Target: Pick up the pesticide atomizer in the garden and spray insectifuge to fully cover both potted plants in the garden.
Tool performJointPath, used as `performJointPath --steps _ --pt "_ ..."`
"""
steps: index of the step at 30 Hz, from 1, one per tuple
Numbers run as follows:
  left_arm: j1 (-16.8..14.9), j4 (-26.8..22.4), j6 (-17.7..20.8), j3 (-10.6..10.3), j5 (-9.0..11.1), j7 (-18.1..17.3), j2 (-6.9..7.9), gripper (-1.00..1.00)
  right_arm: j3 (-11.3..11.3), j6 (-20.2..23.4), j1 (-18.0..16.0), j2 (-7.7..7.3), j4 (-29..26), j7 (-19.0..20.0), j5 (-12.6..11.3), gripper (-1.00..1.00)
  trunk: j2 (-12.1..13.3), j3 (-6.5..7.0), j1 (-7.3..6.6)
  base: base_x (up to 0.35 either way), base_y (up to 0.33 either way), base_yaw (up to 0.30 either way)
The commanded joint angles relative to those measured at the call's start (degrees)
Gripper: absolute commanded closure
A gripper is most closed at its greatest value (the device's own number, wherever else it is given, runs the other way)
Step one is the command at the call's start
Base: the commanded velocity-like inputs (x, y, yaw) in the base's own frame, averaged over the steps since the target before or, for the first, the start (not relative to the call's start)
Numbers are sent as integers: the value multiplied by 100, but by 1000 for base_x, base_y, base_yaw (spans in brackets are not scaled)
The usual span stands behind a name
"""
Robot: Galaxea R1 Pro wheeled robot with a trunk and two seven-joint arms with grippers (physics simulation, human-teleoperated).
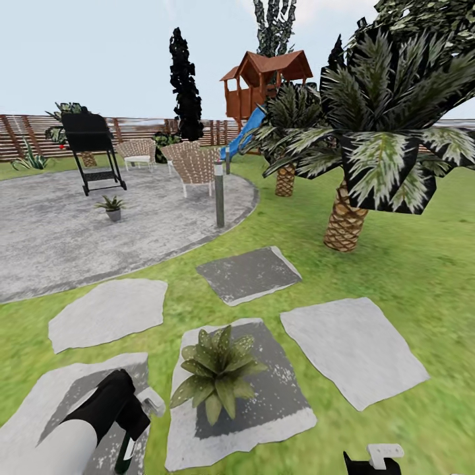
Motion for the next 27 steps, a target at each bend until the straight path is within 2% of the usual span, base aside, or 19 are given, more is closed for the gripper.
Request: performJointPath --steps 1,6,8,10,17,21,25,27 --pt "-39 -41 44 26 -46 -40 -27 100 -51 -20 -4 1 -1 46 11 -100 -2 -5 -1 -1 -1 3" --pt "-100 -34 33 -13 -49 -33 -46 100 -46 -20 -4 1 1 46 14 -100 -2 -5 -1 1 0 0" --pt "-75 -6 38 -180 -49 -36 -50 100 -46 -20 -4 1 5 39 14 -100 -2 -5 -1 168 -39 0" --pt "-65 3 34 -232 -49 -36 -50 100 -45 -20 -4 1 5 38 14 -100 -2 -5 -1 240 -108 0" --pt "-58 38 73 -260 -32 -36 -50 100 -44 -20 -4 1 6 37 14 -100 -2 -11 -1 253 -24 108" --pt "-43 39 86 -260 -32 -41 -50 100 -44 -20 -4 1 7 38 14 -100 -2 -12 -1 44 0 23" --pt "-42 44 74 -271 -32 -312 -55 100 -44 -20 -4 1 7 45 14 -100 -2 -12 -1 3 0 2" --pt "-42 54 66 -276 -39 -449 -104 100 -44 -20 -4 1 12 46 14 -100 -2 -12 -1 0 0 0"
